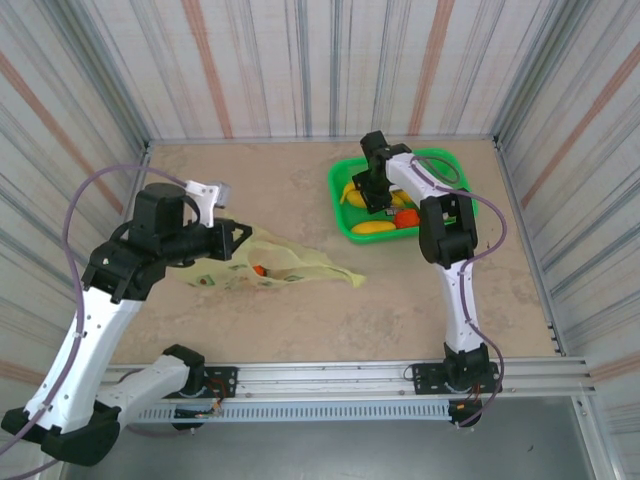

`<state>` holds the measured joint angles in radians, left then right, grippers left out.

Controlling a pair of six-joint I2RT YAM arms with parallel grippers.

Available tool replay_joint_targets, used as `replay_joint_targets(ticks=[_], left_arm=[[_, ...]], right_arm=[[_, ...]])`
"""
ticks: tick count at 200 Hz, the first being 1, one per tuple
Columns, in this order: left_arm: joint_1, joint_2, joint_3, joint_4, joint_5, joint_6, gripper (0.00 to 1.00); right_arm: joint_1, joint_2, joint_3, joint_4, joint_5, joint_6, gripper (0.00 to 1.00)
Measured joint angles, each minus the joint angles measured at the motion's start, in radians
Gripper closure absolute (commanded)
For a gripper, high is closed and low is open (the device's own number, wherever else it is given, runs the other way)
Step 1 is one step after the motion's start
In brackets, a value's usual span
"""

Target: Place the fake fruits into the plastic bag and tie a complex knot

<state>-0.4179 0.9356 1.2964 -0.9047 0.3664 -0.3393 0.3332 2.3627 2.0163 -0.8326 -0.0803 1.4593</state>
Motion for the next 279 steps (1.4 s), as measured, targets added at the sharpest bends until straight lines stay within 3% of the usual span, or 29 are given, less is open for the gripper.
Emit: replay_joint_targets(ticks=[50, 77, 140, 188, 216, 258, 279], left_arm=[[0.0, 0.013, 0.017, 0.0, 0.0, 0.003, 1.0], [0.0, 0.015, 0.018, 0.0, 0.0, 0.003, 1.0], [0.0, -0.002, 0.018, -0.001, -0.001, 0.002, 1.0], [0.0, -0.033, 0.017, -0.005, -0.001, 0.002, 1.0], [0.0, -0.037, 0.017, -0.005, -0.001, 0.002, 1.0], [0.0, -0.038, 0.017, -0.005, -0.002, 0.002, 1.0], [0.0, -0.038, 0.017, -0.005, -0.002, 0.002, 1.0]], right_arm=[[-0.001, -0.01, -0.021, 0.01, 0.0, -0.002, 0.36], [-0.001, -0.08, -0.127, 0.068, 0.0, -0.024, 0.51], [-0.002, -0.434, -0.451, 0.27, -0.033, -0.098, 0.51], [0.019, -0.727, -0.698, 0.536, -0.103, -0.317, 0.52], [0.113, -0.895, -0.858, 0.738, -0.181, -0.472, 0.52], [0.397, -1.006, -0.976, 0.939, -0.211, -0.772, 0.51], [0.491, -1.031, -1.052, 1.012, -0.2, -0.876, 0.51]])
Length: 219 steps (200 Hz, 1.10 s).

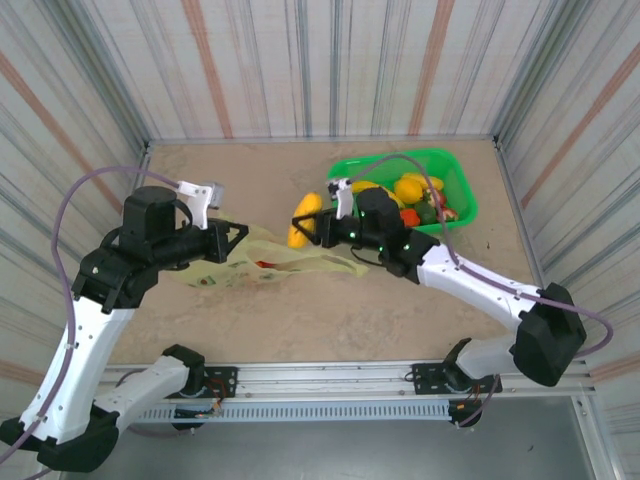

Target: Place the fake fruits into the plastic bag and tie a complex knot

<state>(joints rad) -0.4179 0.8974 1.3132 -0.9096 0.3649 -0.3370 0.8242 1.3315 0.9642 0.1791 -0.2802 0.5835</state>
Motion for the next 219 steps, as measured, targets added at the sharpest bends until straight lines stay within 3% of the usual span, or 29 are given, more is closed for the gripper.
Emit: replay_joint_targets(ticks=[66, 155, 219], left_arm=[[0.0, 0.0, 0.0, -0.003, 0.0, 0.0, 1.0], [0.0, 0.0, 0.0, -0.003, 0.032, -0.003, 1.0], [0.0, 0.029, 0.003, -0.004, 0.042, -0.003, 1.0]], right_arm=[[0.12, 0.0, -0.074, 0.079, 0.069, -0.153, 0.51], [0.125, 0.183, -0.01, 0.091, 0.173, -0.257, 0.52], [0.138, 0.239, 0.011, 0.236, 0.182, -0.282, 0.54]])
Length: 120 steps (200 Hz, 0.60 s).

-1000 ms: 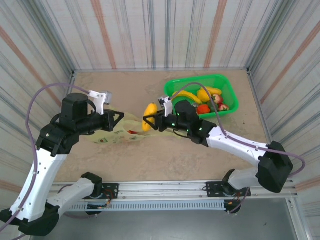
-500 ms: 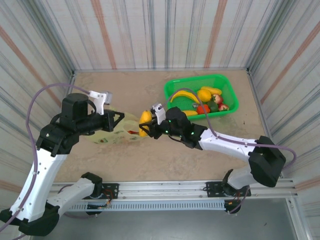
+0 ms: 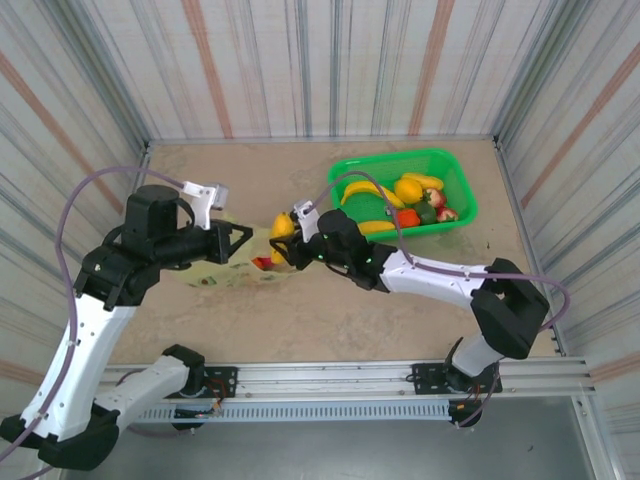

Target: Place the fake fruits into the plastic bag and tie a complex knot

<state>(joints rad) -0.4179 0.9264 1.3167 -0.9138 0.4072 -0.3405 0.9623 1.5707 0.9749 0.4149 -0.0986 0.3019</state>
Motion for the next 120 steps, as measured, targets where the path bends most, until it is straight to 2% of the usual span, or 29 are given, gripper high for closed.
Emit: replay_joint_targets(ticks=[41, 63, 74, 85, 91, 120], left_arm=[[0.0, 0.034, 0.024, -0.001, -0.015, -0.015, 1.0], [0.009, 0.047, 0.032, -0.001, -0.016, -0.027, 1.0], [0.013, 0.051, 0.04, -0.002, -0.019, -0.03, 1.0], [0.018, 0.052, 0.048, -0.002, -0.021, -0.031, 1.0], [0.019, 0.052, 0.051, -0.002, -0.024, -0.031, 1.0], [0.02, 0.05, 0.054, -0.002, -0.027, -0.031, 1.0]], right_arm=[[0.084, 0.092, -0.058, 0.283, 0.001, 0.002, 0.54], [0.12, 0.171, -0.059, 0.386, 0.001, 0.001, 0.5], [0.131, 0.201, -0.055, 0.408, -0.002, 0.0, 0.45], [0.134, 0.228, -0.04, 0.415, -0.003, 0.003, 0.32], [0.133, 0.242, -0.03, 0.416, -0.002, 0.004, 0.28], [0.131, 0.26, -0.008, 0.413, 0.001, -0.003, 0.23]])
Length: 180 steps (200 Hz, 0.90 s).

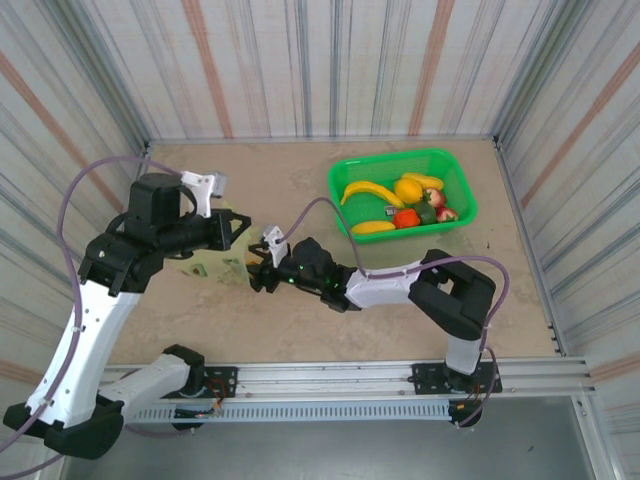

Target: Place the fake fruits into the plastic bag and tie a complex knot

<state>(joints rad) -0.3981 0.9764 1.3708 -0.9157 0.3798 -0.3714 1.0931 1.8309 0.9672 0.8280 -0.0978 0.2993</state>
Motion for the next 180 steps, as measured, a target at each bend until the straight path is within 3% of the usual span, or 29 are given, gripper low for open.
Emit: replay_joint_targets(ticks=[42, 143, 180], left_arm=[[0.006, -0.013, -0.002, 0.0, -0.016, 0.001, 1.0], [0.006, -0.068, -0.062, 0.0, -0.048, 0.009, 1.0], [0.006, -0.074, -0.062, 0.0, -0.04, 0.009, 1.0]], right_arm=[[-0.015, -0.055, -0.006, -0.077, -0.003, -0.001, 0.26], [-0.061, -0.521, -0.024, -0.586, -0.055, -0.005, 0.34], [-0.189, -0.596, 0.011, -0.787, -0.086, 0.051, 0.33]])
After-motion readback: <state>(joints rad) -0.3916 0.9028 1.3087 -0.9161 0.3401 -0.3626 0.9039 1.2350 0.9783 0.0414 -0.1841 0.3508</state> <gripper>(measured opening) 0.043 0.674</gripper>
